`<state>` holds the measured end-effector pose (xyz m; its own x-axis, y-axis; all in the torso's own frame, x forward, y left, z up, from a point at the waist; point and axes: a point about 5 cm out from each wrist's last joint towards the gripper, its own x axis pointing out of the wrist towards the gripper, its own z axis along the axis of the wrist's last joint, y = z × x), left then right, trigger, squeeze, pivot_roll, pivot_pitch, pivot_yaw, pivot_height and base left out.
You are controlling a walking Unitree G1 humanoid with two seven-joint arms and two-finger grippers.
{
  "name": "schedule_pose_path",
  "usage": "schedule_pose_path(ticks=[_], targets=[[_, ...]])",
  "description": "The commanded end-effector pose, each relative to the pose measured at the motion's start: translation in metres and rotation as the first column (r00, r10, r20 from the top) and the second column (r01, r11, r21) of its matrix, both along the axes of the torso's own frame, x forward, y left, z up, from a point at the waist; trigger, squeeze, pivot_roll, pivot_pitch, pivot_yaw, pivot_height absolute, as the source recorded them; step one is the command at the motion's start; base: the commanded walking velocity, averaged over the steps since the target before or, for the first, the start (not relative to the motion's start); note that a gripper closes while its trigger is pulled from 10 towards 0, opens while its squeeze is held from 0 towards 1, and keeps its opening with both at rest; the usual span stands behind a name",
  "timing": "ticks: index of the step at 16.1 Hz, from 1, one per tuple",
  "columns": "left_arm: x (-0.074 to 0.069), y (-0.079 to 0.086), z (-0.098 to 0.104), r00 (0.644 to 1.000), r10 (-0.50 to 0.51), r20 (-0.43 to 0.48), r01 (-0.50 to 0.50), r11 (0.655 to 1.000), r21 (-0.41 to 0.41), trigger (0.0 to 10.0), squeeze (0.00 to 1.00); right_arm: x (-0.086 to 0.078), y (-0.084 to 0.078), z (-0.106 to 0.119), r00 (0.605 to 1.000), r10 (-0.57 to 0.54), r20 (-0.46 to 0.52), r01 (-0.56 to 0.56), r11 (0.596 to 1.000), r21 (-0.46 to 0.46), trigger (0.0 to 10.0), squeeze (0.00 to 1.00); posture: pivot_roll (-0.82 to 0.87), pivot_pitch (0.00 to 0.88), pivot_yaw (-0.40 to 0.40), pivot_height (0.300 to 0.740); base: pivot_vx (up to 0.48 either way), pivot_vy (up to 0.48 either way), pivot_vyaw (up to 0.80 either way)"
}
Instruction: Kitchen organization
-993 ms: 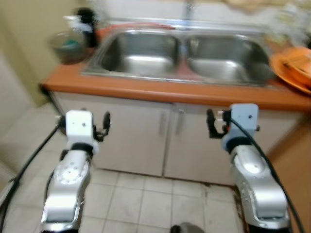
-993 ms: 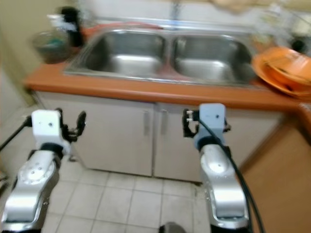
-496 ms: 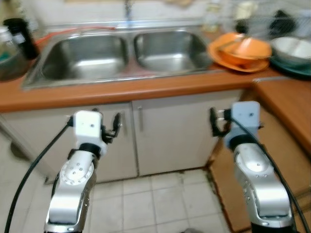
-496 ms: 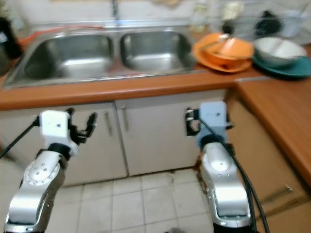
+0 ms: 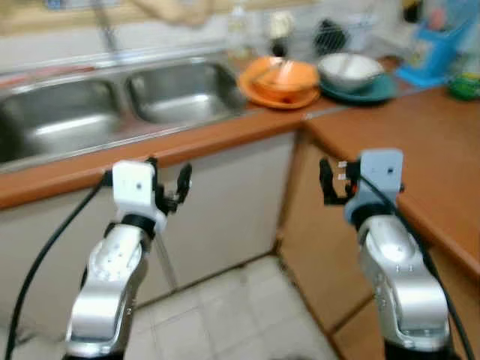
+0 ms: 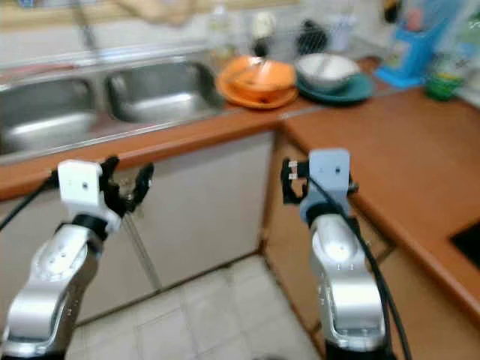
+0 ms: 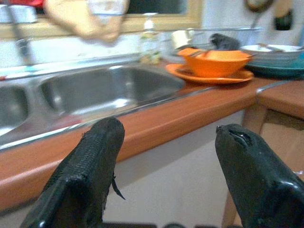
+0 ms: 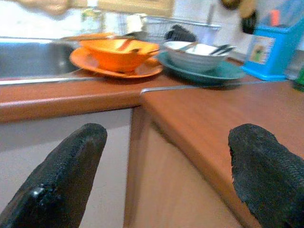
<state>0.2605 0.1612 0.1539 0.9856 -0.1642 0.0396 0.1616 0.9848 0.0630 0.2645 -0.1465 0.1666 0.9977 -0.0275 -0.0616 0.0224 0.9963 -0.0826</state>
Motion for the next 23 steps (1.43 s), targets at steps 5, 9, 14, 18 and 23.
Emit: schedule_pose_path(ticks=[5,9,14,18,23], targets=[[0.003,-0.006,0.004,0.999,-0.033,0.001,0.033,0.999,-0.006,10.0,0.0,0.001,0.003,0.01,0.999,0.025,0.036,-0.024,1.0,-0.015,10.0,0.0,0.01,0.0,0.029,0.74,0.436,0.0,0.0],[0.005,-0.009,0.006,0.999,-0.047,0.003,0.047,0.999,-0.002,10.0,0.0,0.0,0.002,0.013,0.998,0.03,0.054,-0.03,0.999,-0.013,10.0,0.0,-0.01,0.0,0.036,0.74,0.426,0.0,0.0],[0.009,-0.004,0.011,0.999,-0.034,0.018,0.034,0.999,0.011,10.0,0.0,0.001,0.013,0.021,0.987,0.118,0.106,-0.12,0.993,0.008,10.0,0.0,0.0,0.0,0.033,0.74,0.409,0.0,0.0],[0.012,-0.002,0.019,0.999,-0.037,0.04,0.036,0.999,0.023,10.0,0.0,-0.003,0.029,0.029,0.96,0.239,0.144,-0.237,0.971,-0.028,10.0,0.0,-0.01,0.0,0.044,0.74,0.394,0.0,0.2],[0.016,-0.004,0.026,0.994,-0.092,0.06,0.091,0.996,0.017,10.0,0.0,-0.004,0.022,0.039,0.962,0.198,0.187,-0.206,0.978,0.025,10.0,0.0,-0.02,0.0,0.058,0.74,0.37,0.0,0.16]])
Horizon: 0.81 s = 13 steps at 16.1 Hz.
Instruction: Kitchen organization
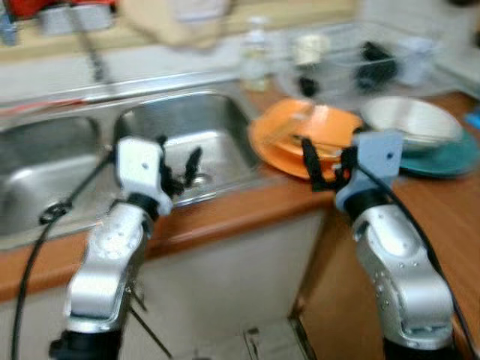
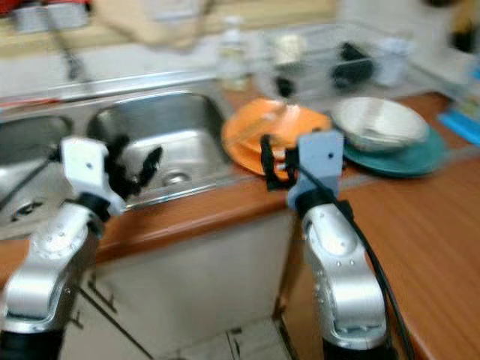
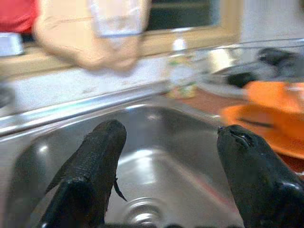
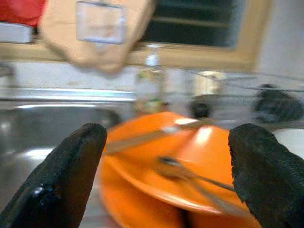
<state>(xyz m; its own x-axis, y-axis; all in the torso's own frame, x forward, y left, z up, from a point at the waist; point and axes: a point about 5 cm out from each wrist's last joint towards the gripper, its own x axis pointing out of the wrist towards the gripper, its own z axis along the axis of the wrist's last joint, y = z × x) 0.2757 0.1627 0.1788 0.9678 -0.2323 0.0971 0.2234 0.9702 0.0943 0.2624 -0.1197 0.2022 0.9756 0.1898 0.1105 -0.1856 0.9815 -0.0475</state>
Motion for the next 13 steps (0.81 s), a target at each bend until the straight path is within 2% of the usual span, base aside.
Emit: schedule_pose_path(ticks=[1,3,6,8,11,12,13], targets=[[0.002,-0.008,0.002,0.999,-0.048,-0.001,0.048,0.999,-0.009,10.0,0.0,0.0,-0.009,0.007,0.999,-0.036,0.018,0.036,0.999,-0.006,10.0,0.0,-0.03,0.0,0.062,0.74,0.334,0.0,0.0],[0.002,-0.009,0.003,0.998,-0.057,-0.002,0.057,0.998,-0.01,10.0,0.0,0.0,-0.01,0.009,0.999,-0.042,0.02,0.042,0.999,-0.005,10.0,0.0,-0.02,0.0,0.06,0.74,0.311,0.0,0.0],[-0.002,-0.013,0.004,0.995,-0.103,-0.011,0.102,0.992,-0.069,10.0,0.0,-0.001,-0.008,0.014,1.0,-0.017,0.017,0.017,1.0,0.023,10.0,0.0,-0.02,0.0,0.059,0.74,0.0,0.0,0.0],[-0.005,-0.021,0.007,0.982,-0.19,-0.008,0.188,0.975,-0.116,10.0,0.0,0.001,-0.009,0.017,1.0,-0.015,0.022,0.015,1.0,0.019,10.0,0.0,-0.02,0.0,0.059,0.74,0.0,0.0,0.0],[-0.006,-0.026,0.007,0.97,-0.242,-0.013,0.239,0.965,-0.106,10.0,0.0,0.003,-0.012,0.018,1.0,-0.027,0.016,0.027,1.0,0.01,10.0,0.0,-0.02,0.0,0.062,0.74,0.0,0.0,0.0],[-0.002,-0.029,0.008,0.961,-0.276,-0.017,0.272,0.955,-0.115,10.0,0.24,0.003,-0.013,0.019,1.0,0.002,0.005,-0.002,1.0,0.01,10.0,0.0,-0.03,0.0,0.064,0.74,0.0,0.0,0.0],[0.003,-0.03,0.01,0.957,-0.289,-0.014,0.285,0.952,-0.115,10.0,0.71,0.004,-0.015,0.02,1.0,0.012,0.007,-0.012,1.0,0.0,10.0,0.0,-0.03,0.0,0.065,0.74,0.0,0.0,0.0]])
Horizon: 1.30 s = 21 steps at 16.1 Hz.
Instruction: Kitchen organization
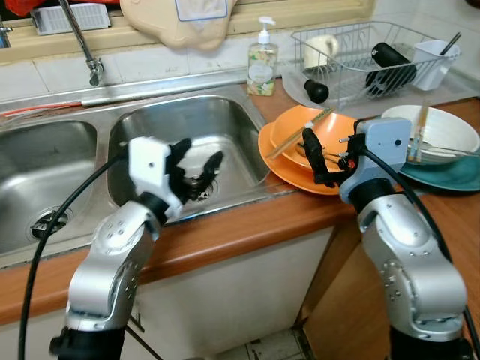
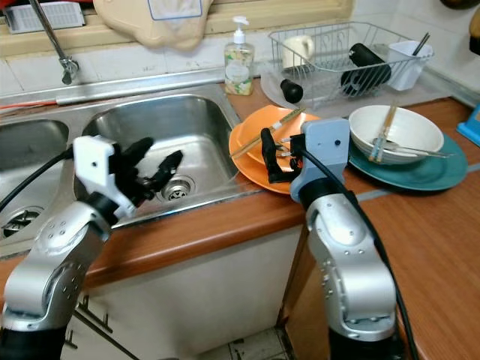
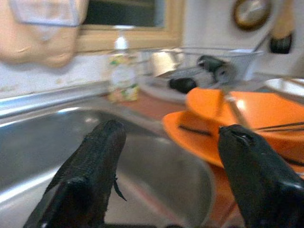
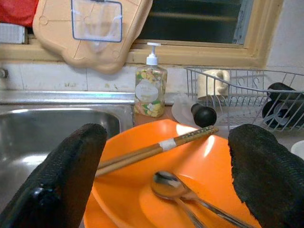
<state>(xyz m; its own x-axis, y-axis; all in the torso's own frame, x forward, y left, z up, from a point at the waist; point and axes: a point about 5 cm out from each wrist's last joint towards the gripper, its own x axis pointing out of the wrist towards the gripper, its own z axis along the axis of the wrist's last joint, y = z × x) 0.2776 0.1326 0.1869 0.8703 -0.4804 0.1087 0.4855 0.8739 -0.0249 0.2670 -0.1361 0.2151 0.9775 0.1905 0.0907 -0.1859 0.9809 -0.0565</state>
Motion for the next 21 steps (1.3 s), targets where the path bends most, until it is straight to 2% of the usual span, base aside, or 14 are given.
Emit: schedule_pose_path(ticks=[1,3,4,6,7,8,11,12,13,15,16,17,19,21], targets=[[0.006,-0.001,0.004,1.0,-0.015,0.005,0.015,1.0,0.003,10.0,1.0,0.0,0.0,0.01,0.999,0.035,0.034,-0.035,0.999,0.006,10.0,0.0,-0.03,0.0,0.072,0.74,0.0,0.0,0.0],[0.011,-0.001,0.005,1.0,-0.022,0.001,0.022,1.0,0.009,10.0,1.0,-0.001,-0.002,0.013,0.997,0.067,0.029,-0.067,0.998,-0.022,10.0,0.0,-0.04,0.0,0.079,0.74,0.0,0.0,0.0],[0.013,0.0,0.003,1.0,0.005,0.005,-0.005,0.999,0.034,10.0,0.0,0.0,-0.007,0.015,0.998,0.047,0.037,-0.046,0.998,-0.045,10.0,0.0,-0.04,0.0,0.079,0.74,0.0,0.0,0.0],[0.014,0.004,0.002,0.998,0.065,0.022,-0.066,0.997,0.045,10.0,0.0,0.002,-0.012,0.014,0.999,-0.009,0.032,0.01,0.999,-0.032,10.0,0.0,-0.04,0.0,0.075,0.74,0.0,0.0,0.0],[0.013,0.006,0.0,0.996,0.089,0.024,-0.09,0.994,0.057,10.0,0.0,0.004,-0.015,0.01,0.997,-0.072,-0.009,0.071,0.997,-0.039,10.0,0.0,-0.04,0.0,0.075,0.74,0.0,0.0,0.0],[0.011,0.008,-0.003,0.995,0.098,0.021,-0.099,0.993,0.067,10.0,0.0,0.007,-0.014,0.01,0.998,-0.057,-0.007,0.057,0.997,-0.047,10.0,0.0,-0.04,0.0,0.069,0.74,0.0,0.0,0.0],[0.005,0.008,-0.002,0.999,0.037,0.023,-0.039,0.995,0.095,10.0,0.0,0.025,-0.019,0.026,0.997,0.062,0.043,-0.05,0.972,-0.23,10.0,0.0,-0.02,0.0,0.058,0.74,0.0,0.0,0.0],[0.001,0.01,-0.002,1.0,-0.009,0.015,0.007,0.992,0.13,10.0,0.0,0.036,-0.024,0.033,0.989,0.137,0.047,-0.109,0.919,-0.379,10.0,0.0,-0.02,0.0,0.049,0.74,0.0,0.0,0.0],[0.0,0.012,-0.002,1.0,-0.018,0.015,0.015,0.989,0.147,10.0,0.0,0.039,-0.025,0.034,0.985,0.165,0.038,-0.134,0.895,-0.426,10.0,0.0,-0.01,0.0,0.043,0.74,0.0,0.0,0.0],[-0.004,0.02,-0.002,0.998,-0.056,0.003,0.054,0.972,0.229,10.0,0.0,0.052,-0.029,0.038,0.964,0.266,-0.012,-0.222,0.778,-0.588,10.0,0.0,0.0,0.0,0.034,0.74,0.0,0.0,0.0],[-0.004,0.022,-0.003,0.998,-0.064,-0.004,0.063,0.967,0.248,10.0,0.0,0.055,-0.03,0.039,0.957,0.29,-0.029,-0.244,0.744,-0.622,10.0,0.0,0.0,0.0,0.034,0.74,0.0,0.0,0.0],[-0.008,0.027,-0.005,0.995,-0.097,-0.032,0.102,0.944,0.313,10.0,0.0,0.063,-0.031,0.04,0.92,0.38,-0.094,-0.329,0.62,-0.712,10.0,0.0,0.0,0.0,0.031,0.74,0.0,0.0,0.0],[-0.015,0.028,-0.005,0.985,-0.156,-0.076,0.173,0.92,0.351,10.0,0.0,0.069,-0.032,0.034,0.859,0.459,-0.225,-0.445,0.455,-0.771,10.0,0.0,0.0,0.0,0.03,0.74,0.0,0.0,0.0],[-0.018,0.026,-0.006,0.975,-0.194,-0.11,0.221,0.904,0.366,10.0,0.0,0.075,-0.034,0.026,0.823,0.481,-0.302,-0.506,0.378,-0.776,10.0,0.0,0.01,0.0,0.028,0.74,0.0,0.0,0.0]])
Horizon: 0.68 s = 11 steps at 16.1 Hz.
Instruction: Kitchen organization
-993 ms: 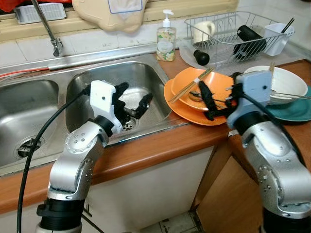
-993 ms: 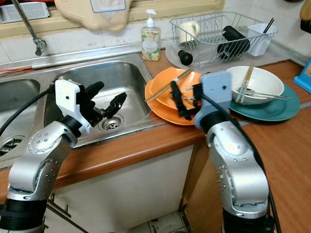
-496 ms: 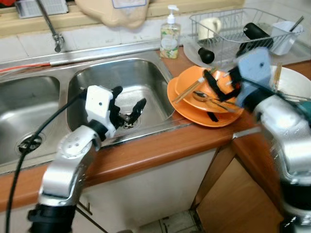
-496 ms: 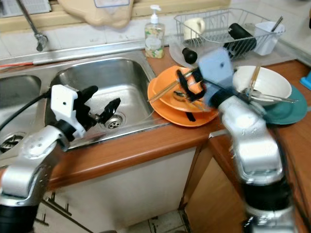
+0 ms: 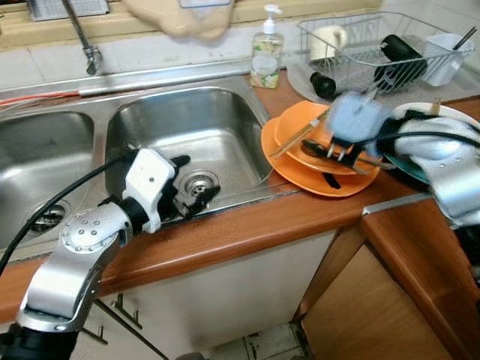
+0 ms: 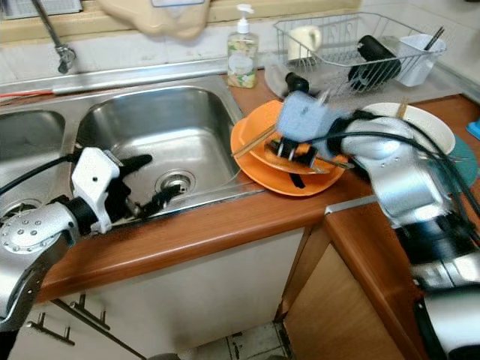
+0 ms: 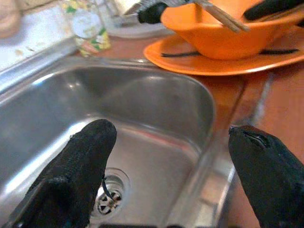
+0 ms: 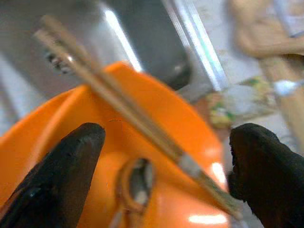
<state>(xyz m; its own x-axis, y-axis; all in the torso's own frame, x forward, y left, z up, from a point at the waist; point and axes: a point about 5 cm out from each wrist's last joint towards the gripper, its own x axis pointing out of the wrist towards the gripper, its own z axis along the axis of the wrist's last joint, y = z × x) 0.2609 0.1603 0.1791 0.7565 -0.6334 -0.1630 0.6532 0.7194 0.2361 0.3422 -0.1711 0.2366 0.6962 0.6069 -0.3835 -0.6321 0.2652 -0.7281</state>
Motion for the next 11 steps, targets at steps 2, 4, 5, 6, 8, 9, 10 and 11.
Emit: schedule_pose_path(ticks=[2,4,5,6,8,9,10,11], targets=[[-0.004,-0.005,0.002,0.998,-0.054,-0.016,0.054,0.998,0.021,10.0,0.0,0.01,0.004,-0.003,0.999,0.046,0.005,-0.045,0.997,-0.068,1.2,0.0,0.01,0.0,0.025,0.74,0.0,0.0,0.0],[-0.004,-0.007,0.004,0.997,-0.07,-0.022,0.07,0.997,0.028,10.0,0.0,0.018,0.006,-0.008,0.998,0.069,0.01,-0.067,0.991,-0.112,0.0,0.0,0.01,0.0,0.027,0.74,0.0,0.0,0.0],[-0.004,-0.008,0.004,0.997,-0.073,-0.024,0.073,0.997,0.029,10.0,0.0,0.022,0.008,-0.009,0.997,0.078,0.024,-0.074,0.987,-0.14,0.0,0.0,0.01,0.0,0.027,0.74,0.0,0.0,0.0],[-0.004,-0.009,0.004,0.997,-0.076,-0.025,0.076,0.997,0.03,10.0,0.0,0.024,0.008,-0.009,0.997,0.077,0.031,-0.071,0.987,-0.147,0.0,0.0,0.01,0.0,0.027,0.74,0.0,0.0,0.0],[-0.004,-0.011,0.004,0.996,-0.082,-0.026,0.082,0.996,0.031,10.0,0.0,0.029,0.008,-0.007,0.996,0.08,0.047,-0.071,0.983,-0.168,0.0,0.0,0.01,0.0,0.027,0.74,0.0,0.0,0.0],[-0.004,-0.011,0.004,0.996,-0.082,-0.025,0.083,0.996,0.031,10.0,0.0,0.03,0.008,-0.007,0.995,0.083,0.05,-0.073,0.982,-0.173,0.0,0.0,0.01,0.0,0.027,0.74,0.0,0.0,0.0],[-0.004,-0.011,0.004,0.996,-0.083,-0.023,0.083,0.996,0.031,10.0,0.0,0.034,0.007,-0.006,0.994,0.09,0.062,-0.077,0.98,-0.185,0.0,0.0,0.01,0.0,0.027,0.74,0.0,0.0,0.0],[-0.004,-0.011,0.004,0.996,-0.082,-0.022,0.083,0.996,0.031,10.0,0.0,0.034,0.007,-0.006,0.994,0.091,0.063,-0.078,0.98,-0.185,0.0,0.0,0.01,0.0,0.027,0.74,0.0,0.0,0.0]])
